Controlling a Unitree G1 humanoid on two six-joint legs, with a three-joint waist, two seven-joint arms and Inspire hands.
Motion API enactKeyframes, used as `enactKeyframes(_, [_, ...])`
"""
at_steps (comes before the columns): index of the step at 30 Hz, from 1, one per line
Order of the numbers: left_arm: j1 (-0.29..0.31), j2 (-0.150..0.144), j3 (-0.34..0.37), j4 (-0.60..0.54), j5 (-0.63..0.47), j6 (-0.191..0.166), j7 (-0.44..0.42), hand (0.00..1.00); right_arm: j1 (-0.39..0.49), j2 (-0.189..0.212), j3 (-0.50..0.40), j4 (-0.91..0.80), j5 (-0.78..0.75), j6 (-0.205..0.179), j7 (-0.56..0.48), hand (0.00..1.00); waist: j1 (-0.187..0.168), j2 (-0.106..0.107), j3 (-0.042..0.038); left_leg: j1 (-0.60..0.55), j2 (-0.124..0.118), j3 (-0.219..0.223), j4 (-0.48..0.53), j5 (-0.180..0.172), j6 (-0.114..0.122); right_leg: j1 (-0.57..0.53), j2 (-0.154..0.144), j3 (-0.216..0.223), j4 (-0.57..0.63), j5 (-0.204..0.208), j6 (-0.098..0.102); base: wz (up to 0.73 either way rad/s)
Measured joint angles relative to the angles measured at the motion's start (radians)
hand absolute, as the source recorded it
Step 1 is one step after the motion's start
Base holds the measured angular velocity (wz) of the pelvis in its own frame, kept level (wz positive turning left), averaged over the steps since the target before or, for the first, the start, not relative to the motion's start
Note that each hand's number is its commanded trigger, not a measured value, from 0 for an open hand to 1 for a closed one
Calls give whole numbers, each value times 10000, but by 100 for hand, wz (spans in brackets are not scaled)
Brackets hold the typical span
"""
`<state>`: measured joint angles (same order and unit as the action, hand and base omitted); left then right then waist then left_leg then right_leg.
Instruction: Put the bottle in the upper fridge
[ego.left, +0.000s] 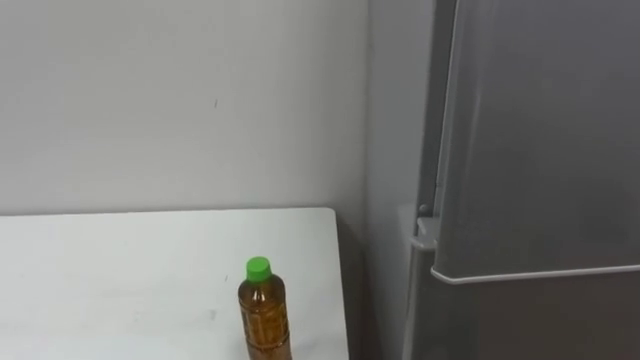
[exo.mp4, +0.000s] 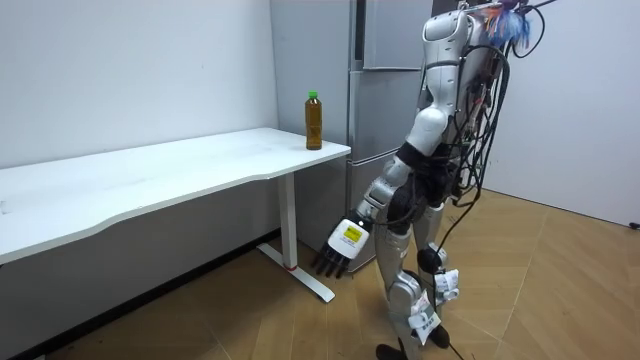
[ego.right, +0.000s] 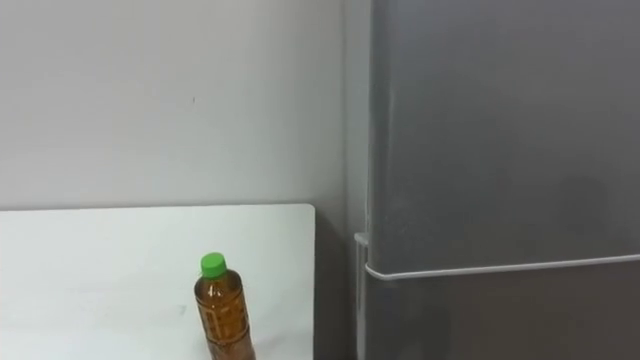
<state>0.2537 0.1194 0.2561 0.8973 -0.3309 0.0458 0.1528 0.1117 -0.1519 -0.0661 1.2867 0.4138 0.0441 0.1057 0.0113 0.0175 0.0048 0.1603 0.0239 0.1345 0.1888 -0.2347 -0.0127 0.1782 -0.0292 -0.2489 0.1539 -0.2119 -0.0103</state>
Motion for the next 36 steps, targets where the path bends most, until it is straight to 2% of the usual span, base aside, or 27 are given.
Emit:
enactKeyframes(4, [-33,2,185,-774,-328,-142,172,0,-31,-13,-149,2,-325,-4,75,0,-7,-1,1,97,0,4,-13,0,0,116,5,10,-32,-14,10,0])
enactKeyframes(8, [-251,-1,497,-950,-422,-225,203,0,-40,4,-472,14,-741,-5,177,0,20,-10,-6,117,8,19,-11,0,0,104,23,31,-29,-13,9,-1])
enactKeyframes(13, [-329,29,820,-3091,-574,-299,666,0,-85,-6,-561,-44,-1048,-7,316,0,277,-32,-47,174,9,11,-11,0,0,99,16,66,-2,-10,6,-3])
enactKeyframes(14, [-351,51,854,-3272,-621,-345,709,0,-137,-9,-562,-31,-1063,-9,363,0,288,-77,-24,168,7,2,-9,0,0,97,11,52,4,-10,6,0])
enactKeyframes(15, [-424,75,948,-3558,-704,-417,742,0,-208,-13,-565,-28,-1100,-22,446,0,297,-26,-52,163,3,-1,2,0,0,94,0,41,4,-10,7,0])
enactKeyframes(19, [-435,77,1067,-4468,-710,-456,870,0,-212,-48,-569,-17,-1115,-3,618,0,316,-27,-71,162,4,-7,6,0,0,106,2,-10,-4,-9,8,0])
enactKeyframes(22, [-435,77,1104,-5306,-743,-448,1085,0,-195,-48,-581,-35,-1093,6,601,0,394,-83,-100,164,13,-14,7,0,-1,112,15,-27,-2,-8,5,1])
enactKeyframes(28, [-450,84,1139,-7088,-740,-472,1231,0,-253,-52,-662,-41,-1104,-16,641,0,424,-72,-88,170,1,-56,6,0,0,137,9,-2,-20,-8,7,0])
enactKeyframes(32, [-460,84,1140,-7545,-696,-472,1250,0,-247,-51,-662,-35,-1126,-14,671,0,383,-10,-74,69,1,-86,24,-1,0,108,9,-22,-25,-8,7,2])
enactKeyframes(36, [-463,117,1156,-9055,-702,-475,1304,0,-246,-55,-665,-64,-1130,-11,716,0,325,-16,-55,-22,-2,-145,38,0,0,-17,11,-48,-10,-8,5,3])
